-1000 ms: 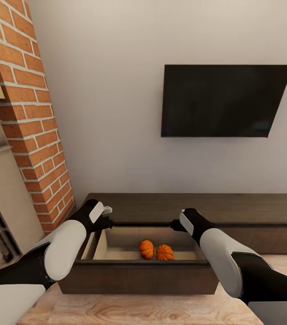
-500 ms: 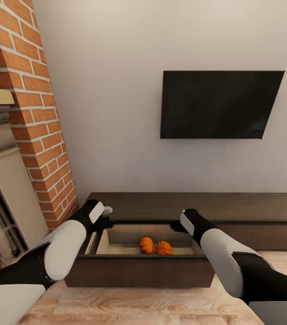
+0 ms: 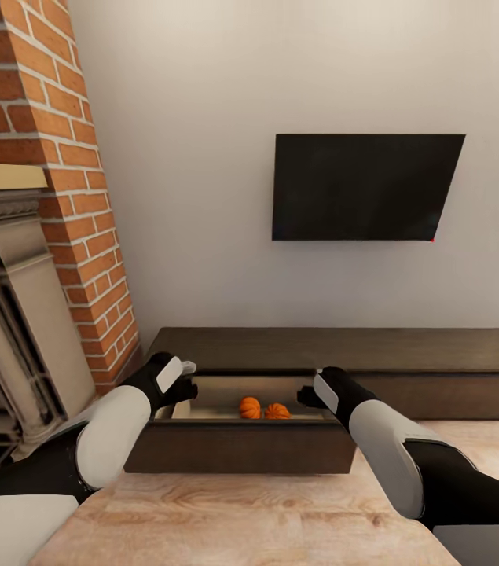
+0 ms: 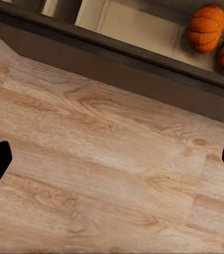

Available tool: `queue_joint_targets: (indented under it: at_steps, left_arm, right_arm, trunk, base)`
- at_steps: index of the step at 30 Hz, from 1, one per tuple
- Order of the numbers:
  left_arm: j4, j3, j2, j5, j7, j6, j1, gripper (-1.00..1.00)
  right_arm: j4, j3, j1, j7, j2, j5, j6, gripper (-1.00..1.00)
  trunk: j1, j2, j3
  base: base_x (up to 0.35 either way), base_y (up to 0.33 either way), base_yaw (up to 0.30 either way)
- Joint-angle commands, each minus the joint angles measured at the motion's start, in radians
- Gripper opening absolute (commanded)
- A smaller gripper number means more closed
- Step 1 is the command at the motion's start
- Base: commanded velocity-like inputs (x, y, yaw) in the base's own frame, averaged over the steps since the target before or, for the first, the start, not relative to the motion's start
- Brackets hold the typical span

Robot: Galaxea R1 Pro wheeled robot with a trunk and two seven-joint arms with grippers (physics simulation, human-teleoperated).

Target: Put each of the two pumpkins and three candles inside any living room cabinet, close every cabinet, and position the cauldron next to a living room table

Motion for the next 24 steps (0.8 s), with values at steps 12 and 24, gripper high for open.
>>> queue_joint_targets:
  at_steps: [12,24]
  left_arm:
    - [0.042,0.006,0.000,-0.002,0.000,-0.013,0.000,1.00]
    - [0.163,0.006,0.025,-0.003,-0.021,-0.191,0.025,1.00]
  right_arm:
    - [0.026,-0.006,0.011,-0.006,0.001,-0.006,-0.048,1.00]
    - [0.157,-0.005,0.028,-0.005,0.000,0.000,-0.262,1.00]
  trunk:
    - [-0.008,0.014,0.005]
    - [-0.008,0.014,0.005]
  base:
    - [-0.332,-0.062,0.000]
    - [-0.192,-0.004,0.000]
